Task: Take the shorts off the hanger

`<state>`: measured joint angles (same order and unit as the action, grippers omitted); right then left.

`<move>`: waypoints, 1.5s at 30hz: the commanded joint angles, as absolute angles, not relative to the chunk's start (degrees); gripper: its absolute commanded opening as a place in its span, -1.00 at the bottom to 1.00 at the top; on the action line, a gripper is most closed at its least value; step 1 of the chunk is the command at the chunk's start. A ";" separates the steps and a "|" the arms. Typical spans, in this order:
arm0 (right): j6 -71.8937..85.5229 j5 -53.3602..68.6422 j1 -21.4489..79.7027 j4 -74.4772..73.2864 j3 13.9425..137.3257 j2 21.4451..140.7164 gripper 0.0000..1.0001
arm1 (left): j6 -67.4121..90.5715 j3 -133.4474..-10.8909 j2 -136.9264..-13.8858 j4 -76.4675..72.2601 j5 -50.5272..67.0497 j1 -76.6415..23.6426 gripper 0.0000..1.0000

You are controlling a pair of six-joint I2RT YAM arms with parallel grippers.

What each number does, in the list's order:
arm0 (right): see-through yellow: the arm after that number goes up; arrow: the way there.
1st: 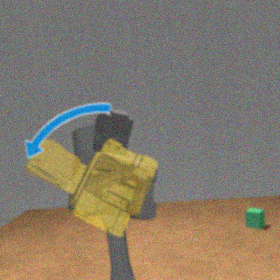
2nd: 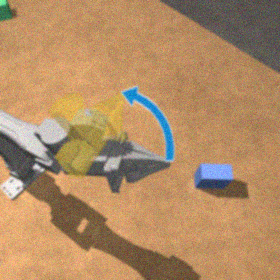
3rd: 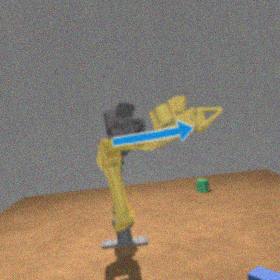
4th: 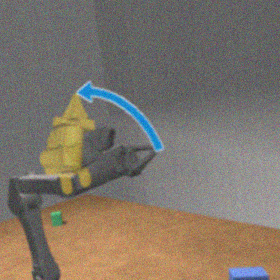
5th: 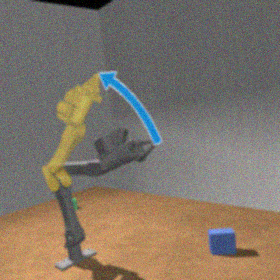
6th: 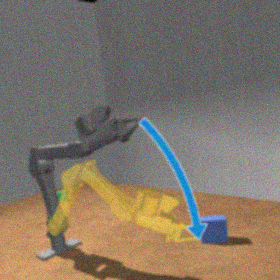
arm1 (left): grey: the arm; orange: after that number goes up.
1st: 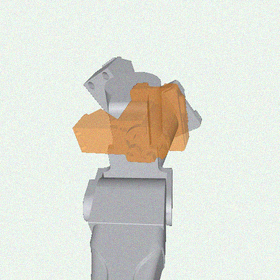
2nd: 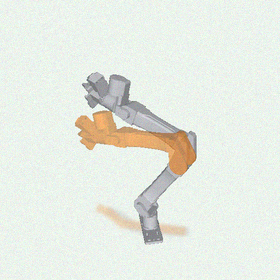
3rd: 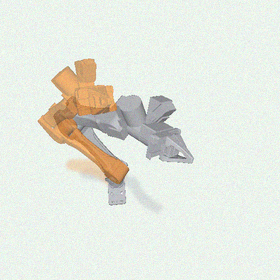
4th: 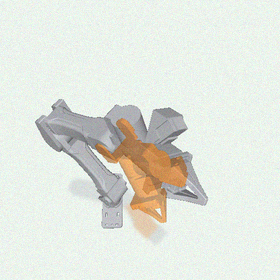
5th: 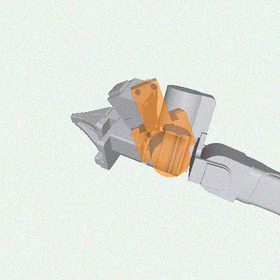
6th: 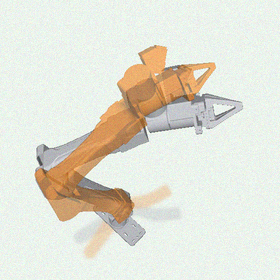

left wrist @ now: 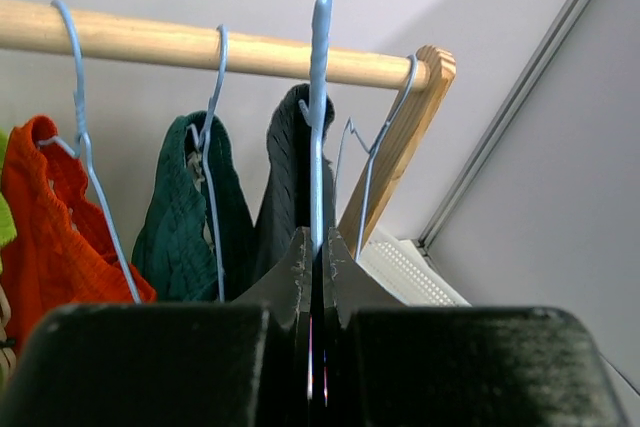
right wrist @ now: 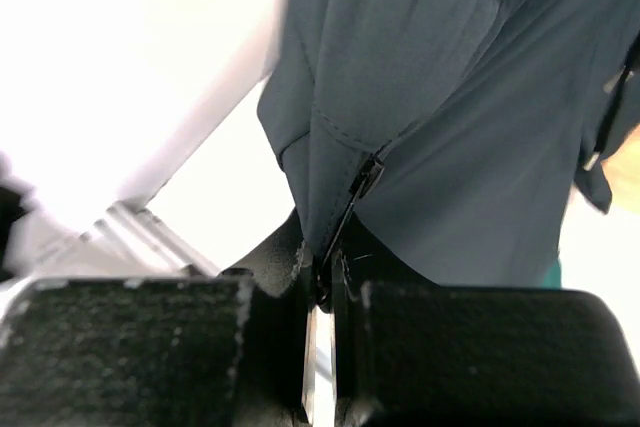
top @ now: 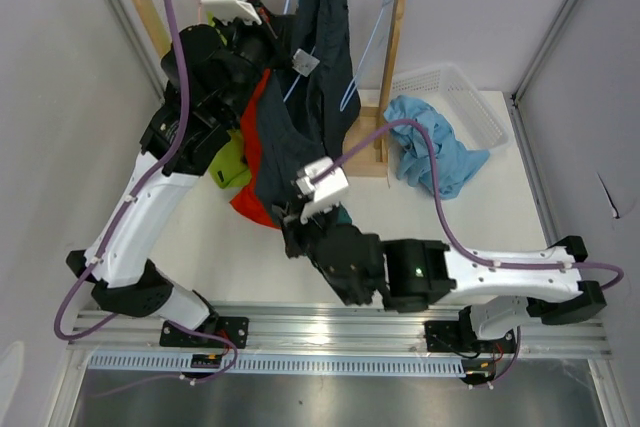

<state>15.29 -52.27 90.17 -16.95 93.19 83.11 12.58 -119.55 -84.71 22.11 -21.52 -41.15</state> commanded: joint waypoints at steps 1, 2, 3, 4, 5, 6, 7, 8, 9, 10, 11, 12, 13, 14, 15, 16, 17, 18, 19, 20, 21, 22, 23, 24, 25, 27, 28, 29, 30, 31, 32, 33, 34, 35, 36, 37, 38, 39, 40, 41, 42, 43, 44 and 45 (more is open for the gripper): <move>21.60 -59.93 100.16 -21.78 91.41 79.63 -1.00 | 7.74 -128.20 -89.27 14.58 -24.87 -40.43 -1.00; 22.93 -62.12 101.41 -22.84 90.80 79.37 -1.00 | 7.30 -129.54 -90.34 15.02 -24.96 -40.52 -1.00; 24.51 -63.27 102.64 -24.07 90.53 79.37 -1.00 | 6.86 -130.68 -91.48 15.55 -25.05 -40.52 -1.00; 26.00 -64.67 104.66 -26.52 90.18 79.37 -1.00 | 5.99 -134.17 -92.45 16.51 -25.22 -40.43 -1.00; 29.32 -65.12 105.37 -27.85 89.83 79.02 -1.00 | 5.45 -135.43 -94.38 16.96 -25.40 -40.43 -1.00; 31.18 -65.65 105.99 -29.17 88.61 78.84 -1.00 | 4.93 -138.31 -95.26 17.31 -25.49 -40.43 -1.00; 32.85 -65.83 106.34 -30.66 87.72 78.49 -1.00 | 3.88 -139.21 -95.97 17.66 -25.66 -40.43 -1.00; 35.66 -65.39 106.70 -31.28 86.76 78.14 -1.00 | 3.26 -139.91 -96.93 17.84 -25.75 -40.43 -1.00; 37.25 -65.13 106.79 -31.99 84.83 77.35 -1.00 | 2.82 -141.40 -97.38 17.93 -26.10 -40.43 -1.00; 38.74 -64.69 106.79 -32.86 83.68 77.00 -1.00 | 2.29 -141.68 -97.56 18.10 -26.28 -40.34 -1.00; 39.63 -64.60 106.79 -32.87 82.63 76.47 -1.00 | 2.29 -141.85 -97.38 18.45 -26.28 -40.34 -1.00; 41.29 -64.69 106.70 -32.96 81.57 76.03 -1.00 | 2.37 -141.42 -97.03 18.54 -26.37 -40.34 -1.00; 42.09 -64.60 106.53 -32.78 79.47 75.16 -1.00 | 2.98 -141.24 -96.60 18.54 -26.11 -40.34 -1.00; 42.45 -63.56 106.18 -32.17 78.58 74.89 -1.00 | 3.77 -141.07 -96.16 18.72 -26.10 -40.34 -1.00; 41.93 -62.76 104.78 -31.30 77.62 74.53 -1.00 | 4.91 -140.89 -95.20 19.68 -26.02 -40.34 -1.00; 41.31 -61.88 103.90 -29.20 76.56 74.44 -1.00 | 9.10 -140.54 -94.58 20.82 -25.49 -40.34 -1.00; 40.44 -60.31 102.84 -28.22 76.55 74.79 -1.00 | 12.01 -139.58 -93.70 21.87 -25.14 -40.43 -1.00; 37.04 -59.68 100.57 -26.99 76.99 75.23 -1.00 | 17.61 -136.09 -90.12 21.71 -25.31 -40.43 -1.00; 34.91 -59.24 99.50 -25.07 77.86 76.54 -1.00 | 20.10 -127.79 -87.39 19.53 -25.23 -40.69 -1.00; 32.80 -58.89 98.54 -24.44 81.09 77.51 -1.00 | 22.13 -122.75 -84.14 15.86 -25.49 -41.39 -1.00; 30.61 -58.54 97.05 -24.09 83.47 78.56 -1.00 | 23.28 -112.78 -80.81 6.42 -26.01 -41.92 -1.00; 25.37 -58.71 96.77 -23.21 86.02 80.75 -1.00 | 24.68 -104.93 -76.07 2.85 -26.36 -42.45 -1.00; 22.53 -59.06 96.68 -22.68 91.79 81.82 -1.00 | 25.48 -102.85 -74.98 1.07 -26.80 -43.15 -1.00; 19.45 -59.58 96.77 -21.72 94.98 82.70 -1.00 | 26.45 -101.27 -74.71 1.84 -27.07 -43.24 -1.00; 16.03 -59.68 97.29 -19.62 97.97 83.75 -1.00 | 26.72 -101.25 -74.88 3.06 -27.24 -43.50 -1.00; 7.15 -60.20 97.99 -18.02 107.37 87.09 -1.00 | 27.94 -100.03 -75.59 3.60 -27.95 -43.77 -1.00; 4.94 -59.86 98.17 -17.76 110.45 88.40 -1.00 | 28.56 -98.37 -75.59 2.56 -27.95 -43.86 -1.00; 2.05 -59.42 98.26 -17.75 115.87 91.03 -1.00 | 29.43 -96.78 -75.15 1.77 -27.86 -43.86 -1.00; 0.98 -58.89 98.26 -17.84 118.19 92.19 -1.00 | 31.10 -96.25 -75.06 1.06 -27.60 -43.86 -1.00; 0.36 -57.23 98.17 -18.10 120.39 93.50 -1.00 | 31.98 -95.20 -74.97 -0.25 -27.16 -43.86 -1.00; 0.26 -56.43 98.09 -18.37 122.15 94.73 -1.00 | 32.78 -94.84 -75.06 -1.83 -26.38 -43.86 -1.00; 0.26 -55.64 97.91 -18.89 123.82 97.36 -1.00 | 33.39 -95.27 -75.93 -2.11 -25.50 -43.86 -1.00; 0.26 -55.20 97.74 -20.55 126.62 98.60 -1.00 | 34.53 -97.10 -76.72 -1.76 -23.92 -43.86 -1.00; 0.26 -55.11 97.21 -21.35 127.43 99.66 -1.00 | 35.15 -98.16 -77.42 -0.45 -23.12 -43.86 -1.00; 1.13 -54.85 96.77 -22.58 127.79 100.54 -1.00 | 36.03 -100.00 -78.30 -0.44 -22.51 -43.86 -1.00; 2.45 -54.50 96.16 -25.11 127.18 101.24 -1.00 | 36.30 -101.32 -78.48 0.08 -21.11 -43.86 -1.00; 4.29 -53.62 95.37 -26.35 126.31 101.16 -1.00 | 36.30 -102.12 -78.49 1.31 -20.48 -43.86 -0.99; 6.39 -50.31 93.19 -27.59 124.99 100.90 -1.00 | 36.39 -103.78 -78.49 2.10 -20.13 -43.86 -1.00; 11.29 -47.23 91.69 -29.86 123.50 99.85 -1.00 | 36.73 -104.93 -78.31 2.46 -19.69 -43.86 -1.00; 13.69 -43.98 90.10 -30.49 119.92 99.06 -1.00 | 37.00 -105.55 -78.31 2.63 -18.56 -43.77 -1.00; 15.89 -38.64 87.48 -30.58 117.88 98.36 -1.00 | 36.39 -106.95 -78.40 2.64 -17.94 -43.77 -1.00; 16.60 -38.24 87.28 -28.24 115.51 95.57 -1.00 | 35.69 -108.27 -78.49 2.90 -17.23 -43.77 -1.00; 16.70 -38.23 87.45 -26.73 110.01 94.06 -1.00 | 35.94 -108.72 -78.57 3.68 -17.23 -43.68 -1.00; 17.57 -37.97 86.67 -26.63 108.30 93.09 -1.00 | 35.95 -109.59 -78.66 3.95 -16.53 -43.33 -1.00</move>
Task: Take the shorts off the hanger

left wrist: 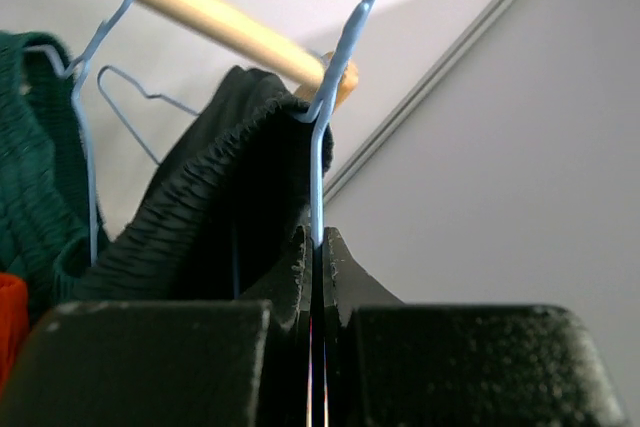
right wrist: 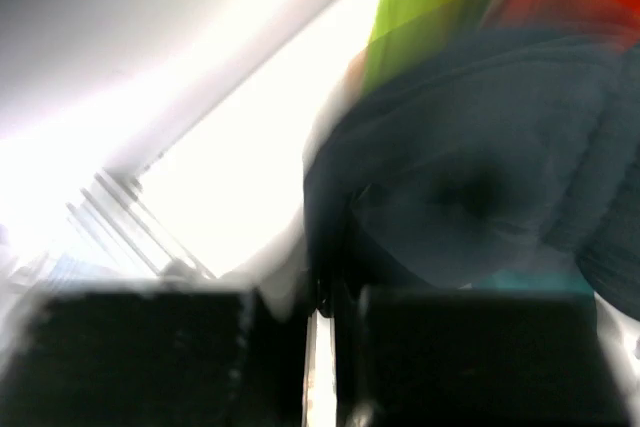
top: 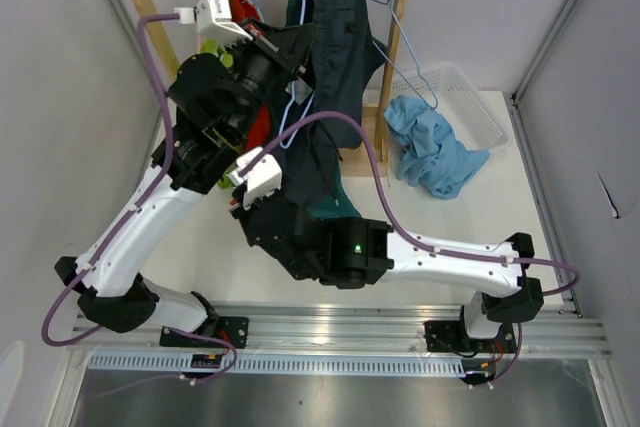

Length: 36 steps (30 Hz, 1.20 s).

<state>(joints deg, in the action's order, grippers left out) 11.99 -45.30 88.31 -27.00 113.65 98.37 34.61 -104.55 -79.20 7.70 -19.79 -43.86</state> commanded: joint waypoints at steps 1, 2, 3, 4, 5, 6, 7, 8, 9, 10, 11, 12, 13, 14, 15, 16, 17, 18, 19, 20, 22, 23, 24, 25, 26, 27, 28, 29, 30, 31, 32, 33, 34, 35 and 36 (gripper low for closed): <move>19.75 -37.45 86.05 -27.68 106.89 92.21 -1.00 | 35.34 -111.08 -79.10 4.13 -15.74 -43.24 -1.00; 20.82 -37.01 85.52 -28.47 104.18 90.98 -1.00 | 34.64 -111.88 -79.45 4.57 -15.38 -43.16 -1.00; 21.44 -36.83 85.17 -29.00 102.58 90.36 -1.00 | 34.63 -113.89 -79.89 5.27 -15.03 -43.07 -1.00; 21.88 -37.26 84.82 -29.09 100.83 89.57 -1.00 | 34.98 -116.08 -80.33 7.10 -14.68 -42.81 -1.00; 22.93 -37.87 84.55 -29.18 99.16 88.43 -1.00 | 35.76 -116.97 -80.85 8.08 -13.55 -42.45 -1.00; 23.55 -38.49 84.29 -30.05 96.44 87.98 -1.00 | 37.34 -117.68 -80.69 8.43 -12.67 -42.28 -1.00; 24.16 -39.71 83.59 -30.41 95.20 87.37 -1.00 | 37.61 -117.60 -80.34 8.87 -12.05 -42.19 -1.00; 25.04 -40.25 83.41 -30.76 94.14 86.67 -1.00 | 37.88 -117.51 -79.20 9.57 -11.52 -42.19 -1.00; 25.22 -41.04 83.32 -31.20 92.04 84.92 -1.00 | 37.79 -117.94 -78.84 11.06 -11.51 -42.19 -1.00; 25.40 -41.65 83.15 -31.46 90.98 83.86 -1.00 | 37.62 -119.52 -78.49 13.60 -12.12 -42.27 -1.00; 25.84 -42.53 82.62 -31.64 90.10 82.63 -1.00 | 37.36 -120.66 -77.70 18.84 -12.82 -42.19 -1.00; 26.01 -42.89 82.44 -32.51 89.04 80.27 -1.00 | 36.14 -120.67 -77.00 20.81 -13.70 -42.19 -1.00; 26.19 -43.50 82.27 -33.13 88.86 79.03 -1.00 | 35.51 -120.85 -76.38 22.74 -14.06 -42.19 -1.00; 26.37 -44.38 82.35 -33.66 88.86 77.80 -1.00 | 33.94 -120.68 -75.85 26.77 -14.41 -42.27 -1.00; 26.45 -44.99 82.53 -35.05 89.12 75.43 -1.00 | 33.32 -120.59 -75.07 28.89 -14.50 -42.19 -1.00; 26.37 -45.78 82.70 -35.68 89.82 74.11 -1.00 | 32.70 -120.59 -74.71 30.92 -14.33 -42.27 -1.00; 26.11 -47.71 83.31 -35.94 90.26 72.79 -1.00 | 32.35 -120.59 -74.53 33.03 -13.46 -42.19 -1.00; 24.89 -48.68 83.32 -36.47 90.70 71.64 -1.00 | 32.60 -120.59 -74.36 38.09 -12.58 -42.27 -1.00; 23.83 -49.82 83.23 -36.39 91.49 69.46 -1.00 | 33.04 -120.24 -74.01 40.15 -9.61 -42.28 -1.00; 22.43 -50.70 82.97 -36.21 91.93 68.65 -1.00 | 33.48 -118.23 -73.48 41.56 -7.32 -42.36 -1.00; 19.18 -51.15 79.99 -36.91 93.51 67.33 -1.00 | 35.50 -113.06 -69.72 43.15 -1.97 -43.06 -1.00; 18.29 -50.72 78.76 -37.26 95.60 67.32 -1.00 | 36.20 -109.37 -68.13 43.24 -0.98 -43.50 -1.00; 17.50 -49.84 76.75 -38.40 96.58 67.32 -1.00 | 36.73 -107.68 -66.72 44.29 -0.53 -43.94 -1.00; 16.19 -49.57 76.12 -38.84 97.55 67.24 -1.00 | 37.26 -104.97 -63.75 45.25 0.69 -44.29 -1.00; 15.39 -49.40 75.68 -39.28 98.69 67.24 -1.00 | 38.05 -103.46 -62.85 46.74 1.66 -44.30 -1.00; 14.77 -49.57 75.41 -39.46 99.14 67.15 -1.00 | 38.49 -103.01 -61.97 48.24 1.93 -44.30 -1.00; 14.16 -49.92 75.32 -39.90 99.49 66.97 -1.00 | 38.67 -102.14 -60.48 50.95 2.37 -44.38 -1.00; 14.24 -50.18 75.24 -41.29 100.28 66.80 -1.00 | 38.58 -101.95 -59.95 51.93 3.24 -44.38 -1.00; 14.67 -50.27 75.41 -42.18 100.72 66.62 -1.00 | 38.15 -101.78 -59.33 52.29 3.25 -44.47 -1.00; 16.59 -50.27 75.67 -43.32 101.07 66.10 -1.00 | 37.62 -100.82 -58.37 51.60 2.82 -44.47 -1.00; 20.79 -50.10 77.68 -47.42 101.16 62.18 -1.00 | 34.92 -100.81 -58.10 49.33 -1.63 -44.47 -1.00; 20.83 -50.10 77.70 -47.46 101.16 62.14 -1.00 | 34.89 -100.81 -58.10 49.31 -1.67 -44.47 -1.00; 22.22 -50.18 78.74 -48.07 99.94 60.92 -1.00 | 34.20 -101.25 -58.70 48.70 -2.71 -44.47 -0.99; 23.63 -49.66 80.84 -48.95 99.32 59.52 -1.00 | 32.80 -102.64 -59.67 48.17 -3.59 -44.47 -1.00; 26.08 -49.05 81.90 -50.96 98.79 57.15 -1.00 | 32.17 -104.57 -62.46 48.08 -5.34 -44.47 -1.00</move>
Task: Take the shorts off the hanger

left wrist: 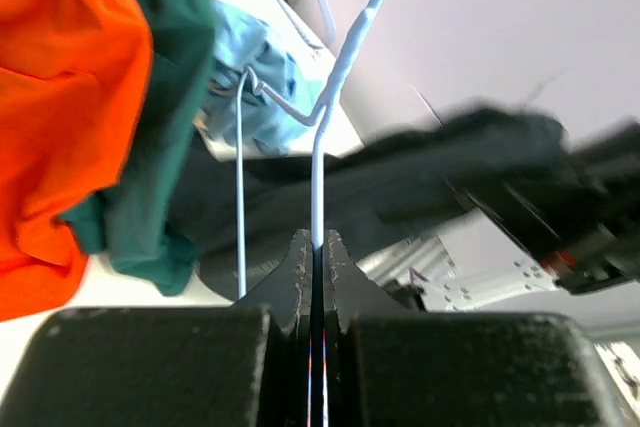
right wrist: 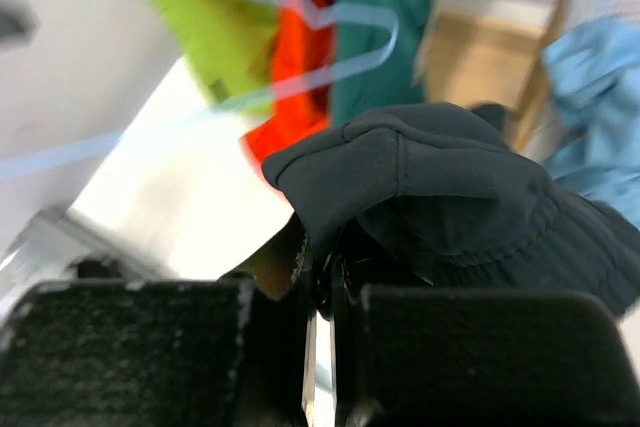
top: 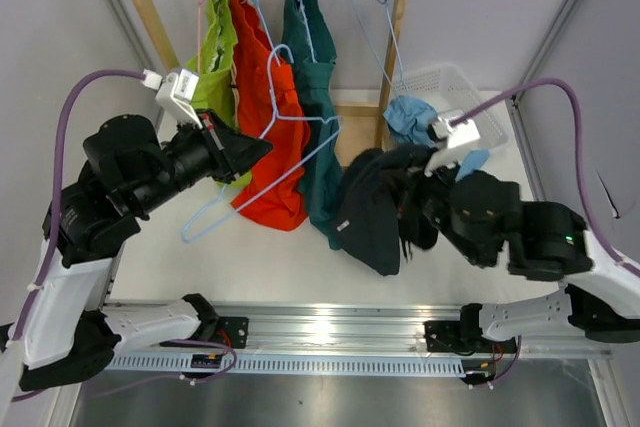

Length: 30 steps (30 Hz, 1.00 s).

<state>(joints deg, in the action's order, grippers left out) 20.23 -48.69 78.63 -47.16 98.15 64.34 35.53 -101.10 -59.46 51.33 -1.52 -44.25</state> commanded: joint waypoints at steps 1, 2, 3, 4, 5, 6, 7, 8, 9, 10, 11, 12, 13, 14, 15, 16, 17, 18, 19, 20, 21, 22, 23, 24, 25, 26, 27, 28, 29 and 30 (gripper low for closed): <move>27.15 -48.43 82.70 -52.28 98.62 56.35 -1.00 | 31.47 -105.63 -64.06 47.82 -6.14 -44.47 -1.00; 28.20 -46.69 83.84 -54.38 98.96 55.64 -1.00 | 30.07 -107.82 -65.73 47.55 -6.76 -44.47 -1.00; 30.21 -45.71 84.28 -58.75 99.49 54.85 -1.00 | 29.36 -110.63 -69.57 47.20 -8.33 -44.47 -1.00; 31.28 -44.92 84.46 -61.06 100.10 54.50 -1.00 | 28.49 -112.22 -71.78 47.37 -9.31 -44.56 -1.00; 32.51 -44.48 84.46 -66.04 101.41 54.23 -1.00 | 26.91 -116.24 -74.16 47.81 -10.19 -44.56 -1.00; 34.78 -44.21 84.46 -68.27 101.95 53.97 -1.00 | 26.11 -121.06 -79.05 49.64 -11.41 -44.73 -1.00; 35.94 -44.21 84.46 -70.12 102.30 53.01 -1.00 | 25.41 -123.72 -81.54 50.62 -14.04 -44.82 -1.00; 36.90 -44.38 84.38 -71.70 102.39 52.39 -1.00 | 24.18 -128.45 -83.91 51.41 -15.11 -44.91 -1.00; 37.70 -44.12 84.03 -73.11 102.04 51.51 -1.00 | 23.56 -132.76 -85.94 51.85 -15.90 -44.83 -0.99; 37.97 -43.60 83.76 -73.30 101.52 49.76 -1.00 | 23.03 -135.33 -89.44 51.25 -17.39 -44.91 -1.00; 38.06 -43.25 83.41 -73.47 100.47 48.88 -1.00 | 22.16 -136.48 -90.95 50.46 -18.36 -44.83 -1.00; 38.06 -42.72 82.97 -73.56 100.11 48.26 -1.00 | 21.71 -137.89 -92.36 49.32 -19.24 -44.82 -0.99; 37.71 -41.67 81.75 -73.65 99.93 47.29 -1.00 | 21.27 -138.60 -94.81 46.70 -20.12 -44.91 -1.00; 37.53 -40.96 81.13 -74.26 99.84 46.94 -1.00 | 20.75 -139.65 -96.05 45.37 -22.04 -44.83 -1.00; 37.36 -40.52 79.82 -74.44 99.84 46.76 -1.00 | 20.39 -140.88 -97.28 44.13 -23.02 -44.82 -1.00; 37.18 -39.30 79.11 -74.70 99.93 46.50 -1.00 | 19.87 -141.76 -98.51 41.68 -23.90 -44.82 -1.00; 36.57 -38.50 78.49 -74.88 99.84 46.23 -1.00 | 18.91 -142.12 -100.79 40.27 -25.91 -44.82 -1.00; 36.21 -37.71 77.79 -74.88 99.58 45.97 -1.00 | 18.37 -142.29 -101.77 38.60 -26.62 -44.82 -1.00; 36.04 -35.96 76.39 -74.71 99.32 45.79 -1.00 | 17.15 -142.47 -102.73 35.10 -27.41 -44.82 -1.00; 35.69 -35.08 75.68 -74.18 98.88 45.62 -1.00 | 16.44 -142.38 -103.53 33.42 -27.94 -44.82 -1.00; 34.81 -34.37 75.06 -73.66 98.35 44.92 -1.00 | 15.74 -142.64 -105.01 31.75 -28.91 -44.82 -1.00; 34.54 -33.84 74.45 -73.30 97.04 44.74 -1.00 | 15.38 -142.91 -105.73 30.34 -29.26 -44.82 -1.00; 34.37 -33.49 73.66 -73.04 96.51 44.48 -1.00 | 14.51 -143.17 -106.34 27.80 -29.70 -44.82 -1.00; 34.10 -33.31 73.39 -72.86 95.98 44.12 -1.00 | 14.24 -143.35 -107.22 26.56 -30.49 -44.82 -1.00; 33.93 -33.31 73.30 -72.77 95.11 44.03 -1.00 | 13.72 -143.35 -107.57 25.15 -30.67 -44.82 -1.00; 33.93 -33.75 73.04 -72.77 95.01 44.03 -1.00 | 12.75 -143.61 -108.01 23.14 -31.02 -44.91 -1.00; 33.84 -34.10 73.04 -72.77 94.92 44.12 -1.00 | 12.31 -143.96 -108.89 22.16 -31.63 -44.65 -1.00; 33.66 -34.54 73.12 -72.69 94.83 44.21 -1.00 | 11.78 -144.14 -109.42 21.19 -31.55 -44.39 -1.00; 33.58 -35.06 73.04 -72.08 94.83 44.12 -1.00 | 11.78 -144.58 -110.03 20.57 -31.12 -44.04 -1.00; 33.31 -35.94 73.04 -71.64 94.83 44.12 -1.00 | 12.47 -145.10 -110.65 19.87 -30.50 -42.90 -1.00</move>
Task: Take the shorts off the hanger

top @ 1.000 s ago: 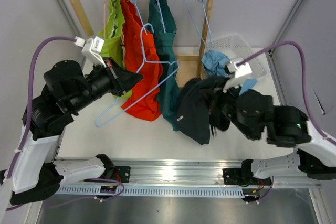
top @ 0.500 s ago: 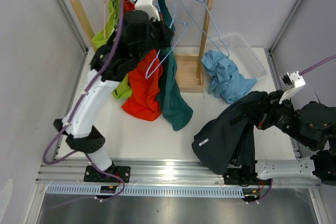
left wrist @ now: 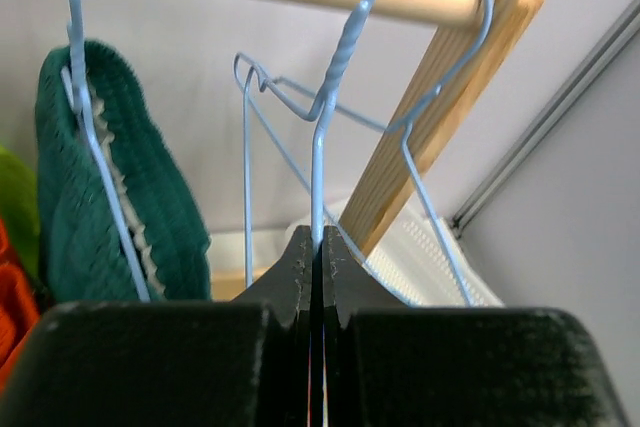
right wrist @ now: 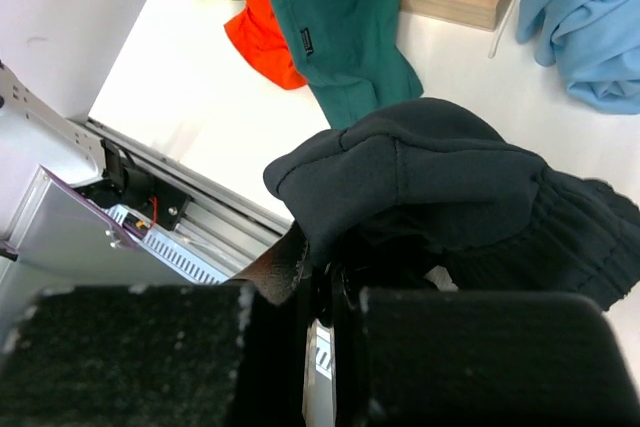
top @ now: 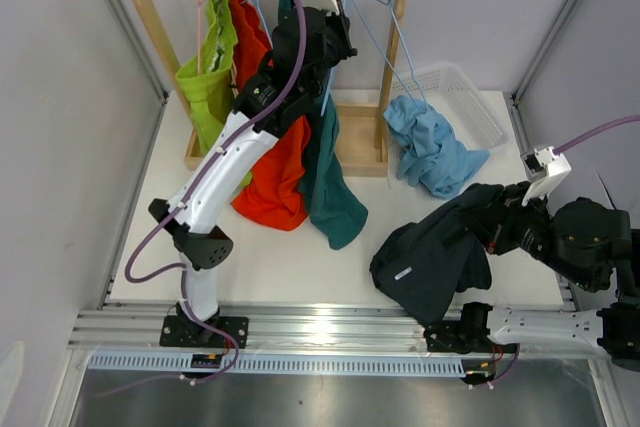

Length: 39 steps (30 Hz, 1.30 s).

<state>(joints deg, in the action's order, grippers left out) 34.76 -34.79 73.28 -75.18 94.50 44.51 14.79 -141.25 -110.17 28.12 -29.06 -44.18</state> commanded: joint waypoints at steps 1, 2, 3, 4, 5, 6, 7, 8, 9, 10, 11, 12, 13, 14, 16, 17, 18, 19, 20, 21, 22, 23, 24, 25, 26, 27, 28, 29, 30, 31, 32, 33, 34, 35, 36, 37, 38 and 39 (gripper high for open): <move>32.44 -36.30 73.04 -71.11 94.83 44.03 -1.00 | 14.22 -145.19 -111.61 19.60 -29.02 -42.28 -1.00; 31.82 -36.82 73.04 -69.80 94.92 44.12 -1.00 | 15.11 -145.02 -112.14 19.25 -28.57 -41.67 -1.00; 31.12 -37.61 73.04 -69.00 95.10 44.12 -1.00 | 15.81 -145.11 -112.58 18.90 -28.22 -40.53 -1.00; 29.37 -38.05 73.04 -68.39 95.45 44.73 -1.00 | 17.30 -145.02 -113.54 18.98 -27.52 -40.00 -1.00; 28.57 -38.84 73.04 -67.86 97.10 45.35 -1.00 | 18.36 -145.02 -113.99 19.33 -26.99 -39.38 -1.00; 27.87 -40.50 73.04 -67.94 98.42 46.13 -1.00 | 19.33 -144.93 -114.43 19.94 -26.37 -38.42 -1.00; 26.03 -41.39 73.04 -67.94 99.74 47.97 -1.00 | 20.73 -144.32 -114.96 20.65 -24.89 -38.06 -1.00; 25.06 -42.27 73.04 -67.94 101.32 48.95 -1.00 | 21.26 -143.88 -115.13 20.83 -24.35 -37.71 -1.00; 24.00 -43.23 73.04 -67.94 104.38 50.00 -1.00 | 21.53 -142.05 -115.22 20.57 -23.91 -37.27 -0.99; 23.04 -45.50 73.04 -67.42 105.81 50.97 -1.00 | 21.88 -141.68 -115.31 20.65 -23.12 -37.09 -1.00; 20.94 -46.66 73.04 -67.06 107.21 52.54 -1.00 | 22.32 -141.59 -115.83 21.00 -21.46 -36.83 -1.00; 19.79 -47.80 73.04 -66.45 109.58 53.17 -1.00 | 22.76 -141.42 -116.01 21.44 -20.84 -36.48 -1.00; 18.47 -49.03 73.04 -65.14 110.99 53.87 -1.00 | 23.55 -141.33 -116.28 21.97 -20.05 -36.39 -1.00; 16.02 -51.91 73.04 -64.61 112.83 55.27 -1.00 | 23.82 -141.24 -116.37 23.10 -18.91 -36.30 -1.00; 13.37 -55.53 73.30 -63.03 120.12 57.29 -1.00 | 24.26 -139.58 -115.58 23.55 -17.85 -36.21 -1.00; 11.45 -57.90 73.39 -61.89 122.58 58.44 -1.00 | 24.43 -138.70 -114.79 23.03 -17.06 -36.21 -0.93; 5.77 -58.96 73.65 -60.22 124.70 60.36 -1.00 | 24.61 -135.65 -113.05 22.68 -16.01 -36.21 -0.84; 2.32 -60.28 74.09 -55.77 127.85 61.51 -1.00 | 24.70 -134.57 -111.98 22.33 -15.30 -36.30 -0.68; -1.37 -62.03 75.57 -53.03 129.10 62.57 -1.00 | 24.52 -133.60 -111.10 21.98 -14.51 -36.30 -0.11; -11.33 -67.27 76.98 -49.00 129.72 64.41 -1.00 | 24.26 -131.51 -109.27 21.62 -13.54 -36.30 0.28; -18.21 -70.20 78.73 -36.60 129.47 64.86 -1.00 | 23.91 -130.96 -108.47 21.80 -13.36 -36.30 0.55; -26.72 -73.36 83.88 -27.34 126.59 65.04 -1.00 | 23.65 -130.52 -107.76 21.97 -13.36 -36.21 0.86; -48.30 -77.30 86.89 -14.72 124.13 64.17 -1.00 | 23.56 -129.21 -106.19 22.76 -13.79 -36.21 0.99; -58.78 -77.78 90.06 11.08 121.93 63.99 -1.00 | 23.03 -128.76 -105.39 23.20 -13.80 -36.30 0.99; -65.76 -77.78 95.48 17.69 124.17 64.51 -1.00 | 22.68 -128.50 -104.60 23.64 -13.62 -36.30 0.99; -68.96 -76.57 97.62 19.75 127.32 65.29 -1.00 | 22.41 -126.76 -103.72 24.25 -13.45 -36.30 0.99; -70.30 -75.33 99.30 18.99 130.14 66.00 -1.00 | 22.06 -125.61 -101.54 24.26 -13.10 -36.21 0.99; -70.14 -74.02 102.01 18.20 134.17 66.01 -1.00 | 21.89 -124.55 -100.21 24.08 -12.66 -36.21 0.99; -71.18 -71.31 103.87 20.28 135.34 65.92 -1.00 | 21.62 -120.28 -98.72 22.95 -12.40 -36.30 0.99; -75.54 -69.97 105.71 21.96 136.13 65.40 -1.00 | 21.45 -118.41 -95.48 22.16 -11.70 -36.21 0.99; -77.85 -68.74 107.47 23.36 137.01 65.30 -1.00 | 21.27 -116.65 -93.88 21.28 -11.60 -36.21 0.99; -81.09 -67.51 111.23 25.73 138.59 65.30 -1.00 | 21.27 -111.32 -92.13 20.40 -11.34 -36.21 0.99; -86.78 -65.06 112.84 28.97 139.82 65.82 -1.00 | 21.27 -109.36 -90.37 18.74 -11.08 -36.30 0.99; -89.79 -63.82 114.50 30.57 140.79 65.92 -1.00 | 21.18 -107.68 -87.22 18.02 -10.90 -36.30 0.99; -92.87 -62.50 117.39 34.24 142.19 66.18 -1.00 | 21.36 -102.71 -85.62 17.23 -10.64 -36.21 0.99; -96.73 -61.19 118.64 36.71 142.38 66.44 -1.00 | 21.62 -101.35 -84.21 16.53 -10.63 -36.30 0.99; -105.82 -58.21 119.96 39.44 142.03 66.62 -1.00 | 21.71 -100.03 -81.85 15.83 -10.55 -36.30 0.99; -109.74 -56.27 121.19 43.90 137.25 65.66 -1.00 | 21.45 -97.06 -80.78 15.73 -10.46 -36.30 0.99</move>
<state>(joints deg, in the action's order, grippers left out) -87.15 -65.19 117.80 28.69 140.79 66.15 22.39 -101.95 -85.52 19.35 -11.62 -36.56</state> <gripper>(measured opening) 0.051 0.993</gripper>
